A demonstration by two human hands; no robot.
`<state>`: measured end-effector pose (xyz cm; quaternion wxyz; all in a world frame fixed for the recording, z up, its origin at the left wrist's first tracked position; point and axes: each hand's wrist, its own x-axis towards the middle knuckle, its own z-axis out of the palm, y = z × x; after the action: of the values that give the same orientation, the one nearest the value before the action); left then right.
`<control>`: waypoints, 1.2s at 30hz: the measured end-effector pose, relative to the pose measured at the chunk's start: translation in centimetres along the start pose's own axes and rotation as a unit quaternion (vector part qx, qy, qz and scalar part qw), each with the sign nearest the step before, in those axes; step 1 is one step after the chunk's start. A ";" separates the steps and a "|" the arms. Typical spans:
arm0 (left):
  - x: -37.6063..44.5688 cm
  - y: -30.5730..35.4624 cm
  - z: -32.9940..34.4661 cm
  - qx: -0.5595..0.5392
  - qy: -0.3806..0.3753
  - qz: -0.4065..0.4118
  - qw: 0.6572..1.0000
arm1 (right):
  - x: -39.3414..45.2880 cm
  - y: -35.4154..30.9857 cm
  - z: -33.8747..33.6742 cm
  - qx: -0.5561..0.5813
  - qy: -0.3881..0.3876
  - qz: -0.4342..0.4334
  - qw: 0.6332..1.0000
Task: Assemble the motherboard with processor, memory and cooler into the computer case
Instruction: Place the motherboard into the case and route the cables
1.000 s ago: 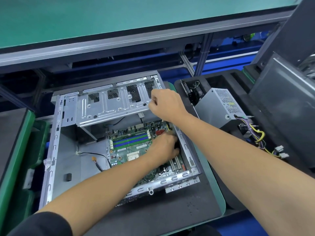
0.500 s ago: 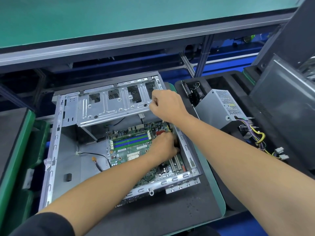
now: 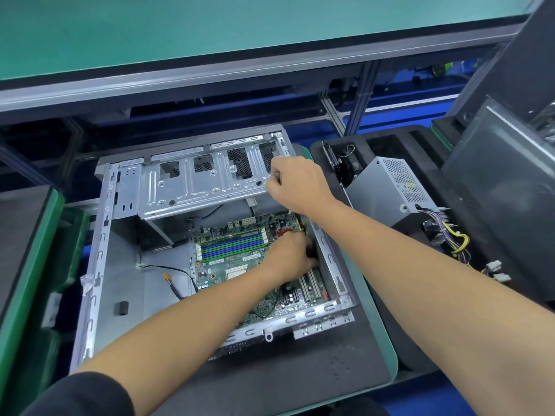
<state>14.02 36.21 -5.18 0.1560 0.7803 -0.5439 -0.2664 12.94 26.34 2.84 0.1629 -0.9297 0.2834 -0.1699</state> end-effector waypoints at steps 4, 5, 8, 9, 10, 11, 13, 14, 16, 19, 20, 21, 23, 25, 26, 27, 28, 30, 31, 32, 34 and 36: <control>0.0 0.1 0.1 -0.019 0.000 -0.034 0.999 | -0.1 0.0 -0.1 0.005 0.000 -0.001 1.000; 0.0 0.2 0.0 -0.015 0.001 -0.036 0.999 | -0.1 0.0 -0.1 0.006 0.000 -0.001 1.000; 0.0 0.3 -0.1 -0.009 0.002 -0.034 0.999 | -0.1 0.0 -0.1 0.008 0.001 -0.003 1.000; 0.0 0.4 -0.2 -0.005 0.003 -0.032 0.999 | -0.1 0.0 -0.1 0.008 0.002 -0.003 1.000; 0.0 0.4 -0.2 -0.002 0.003 -0.028 1.000 | -0.1 0.0 -0.1 0.007 0.002 -0.003 1.000; 0.1 0.4 -0.3 0.000 0.001 -0.024 1.000 | -0.1 -0.1 -0.1 0.006 0.001 -0.002 1.000; 0.1 0.4 -0.2 0.009 -0.005 -0.017 1.000 | 0.0 -0.1 -0.1 0.004 0.002 0.000 1.000; 0.1 0.3 -0.2 0.016 -0.007 -0.013 1.000 | 0.0 -0.1 -0.1 0.003 0.002 -0.001 1.000; 0.1 0.1 0.0 0.026 -0.009 0.001 1.000 | 0.0 -0.2 -0.1 0.005 0.002 0.000 1.000; 0.3 -0.1 0.0 0.028 -0.012 0.021 0.999 | 0.0 -0.2 -0.1 0.007 0.003 0.002 1.000; 0.3 -0.2 0.0 0.024 -0.019 0.023 0.999 | 0.0 -0.2 -0.1 0.008 0.004 0.003 1.000; 0.4 -0.3 -0.1 0.021 -0.029 0.024 0.999 | 0.0 -0.2 -0.1 0.010 0.006 0.004 1.000; 0.5 -0.5 -0.5 0.013 -0.058 0.029 0.998 | 0.0 -0.2 0.0 0.019 0.009 0.007 1.000; 0.8 -0.9 -1.4 -0.012 -0.093 0.034 0.995 | 0.0 -0.2 0.0 0.033 0.014 0.013 0.999; 0.9 -1.2 -2.0 -0.037 -0.101 0.026 0.994 | 0.0 -0.2 0.0 0.042 0.017 0.017 0.999; 1.1 -1.7 -2.8 -0.066 -0.097 0.008 0.993 | 0.0 -0.2 0.0 0.050 0.020 0.023 0.998; 1.2 -2.3 -3.6 -0.097 -0.083 -0.015 0.992 | 0.0 -0.2 0.0 0.055 0.021 0.027 0.998; 1.3 -3.4 -4.8 -0.143 -0.037 -0.047 0.988 | 0.0 -0.2 0.0 0.059 0.021 0.029 0.998; 1.5 -3.9 -5.2 -0.147 -0.003 -0.051 0.988 | 0.0 -0.3 0.0 0.058 0.022 0.028 0.998; 1.6 -4.2 -5.4 -0.132 0.036 -0.052 0.989 | 0.0 -0.3 -0.1 0.056 0.022 0.027 0.998; 2.2 -4.5 -5.7 -0.077 0.091 -0.064 0.991 | 0.0 -0.4 -0.2 0.051 0.021 0.025 0.998; 2.8 -4.3 -5.5 -0.035 0.084 -0.071 0.993 | 0.0 -0.4 -0.2 0.047 0.020 0.021 0.998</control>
<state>21.26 34.84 -3.70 0.2092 0.8304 -0.4628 -0.2292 13.05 26.63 3.17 0.2046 -0.9113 0.2974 -0.1980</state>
